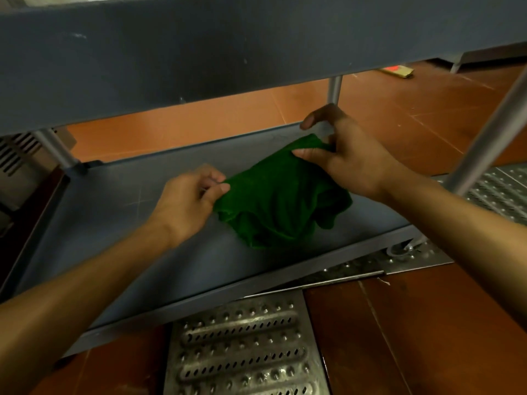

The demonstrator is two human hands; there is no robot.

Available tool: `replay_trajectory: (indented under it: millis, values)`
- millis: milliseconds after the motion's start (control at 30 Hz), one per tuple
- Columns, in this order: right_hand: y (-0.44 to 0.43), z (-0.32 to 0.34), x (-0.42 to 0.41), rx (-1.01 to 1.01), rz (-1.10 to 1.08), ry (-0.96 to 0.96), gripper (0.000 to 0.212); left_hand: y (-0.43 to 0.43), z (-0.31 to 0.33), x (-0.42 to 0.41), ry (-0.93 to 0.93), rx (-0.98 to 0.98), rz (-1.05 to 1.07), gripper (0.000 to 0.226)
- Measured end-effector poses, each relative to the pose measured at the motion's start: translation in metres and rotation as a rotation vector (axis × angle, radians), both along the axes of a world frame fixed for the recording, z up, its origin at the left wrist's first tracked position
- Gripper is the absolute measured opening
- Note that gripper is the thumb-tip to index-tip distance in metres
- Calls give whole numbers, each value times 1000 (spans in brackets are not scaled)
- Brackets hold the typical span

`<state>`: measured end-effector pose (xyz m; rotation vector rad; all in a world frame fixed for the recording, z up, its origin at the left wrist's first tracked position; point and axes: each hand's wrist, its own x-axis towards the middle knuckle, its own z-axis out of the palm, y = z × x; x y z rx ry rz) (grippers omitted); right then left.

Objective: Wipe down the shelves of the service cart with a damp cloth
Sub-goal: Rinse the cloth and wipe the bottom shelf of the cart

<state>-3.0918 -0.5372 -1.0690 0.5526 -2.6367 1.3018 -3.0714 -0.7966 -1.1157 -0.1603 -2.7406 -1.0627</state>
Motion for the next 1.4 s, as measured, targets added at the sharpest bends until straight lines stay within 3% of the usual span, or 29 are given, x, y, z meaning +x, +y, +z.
replay_trajectory:
  millis: [100, 233, 367, 500, 600, 733, 867, 967, 1033, 1100, 1200, 1267, 1333, 1400]
  values:
    - [5, 0, -1, 192, -54, 166, 24, -2, 3, -4, -4, 10, 35, 7]
    - [16, -5, -5, 448, -112, 296, 37, -4, 12, -9, 10, -12, -10, 12]
    - [21, -11, -9, 373, -208, 261, 39, 5, 22, -11, 56, -60, -54, 10]
    - [28, -16, -10, 389, -145, 68, 39, 7, 25, -8, 26, -135, -99, 16]
    - [29, -21, -4, 359, -93, -85, 38, 8, 27, 0, -142, -330, -198, 55]
    - [18, -29, 0, 356, -85, -201, 58, 20, 14, 3, -192, -715, -202, 85]
    - [-2, -28, 6, 171, -18, -326, 50, 47, -8, 10, -180, -562, -193, 103]
    - [-15, -22, 10, -7, 28, -412, 54, 67, -22, 21, -140, -476, -232, 94]
    - [-16, -17, 13, -1, 135, -463, 47, 68, -34, 21, -144, -440, -232, 80]
    - [-11, -17, 15, 162, 204, -471, 44, 60, -40, 14, -124, -419, -199, 61]
    - [1, -29, 14, 561, 137, -391, 69, 40, -35, 4, -63, -439, -165, 57]
    - [11, -39, 13, 806, 58, -323, 79, 29, -31, 0, 38, -464, -170, 41]
    - [18, -47, 12, 901, -4, -261, 69, 24, -26, -1, 104, -465, -197, 23]
    - [21, -51, 9, 983, -93, -102, 36, 22, -22, -4, 126, -426, -217, 16]
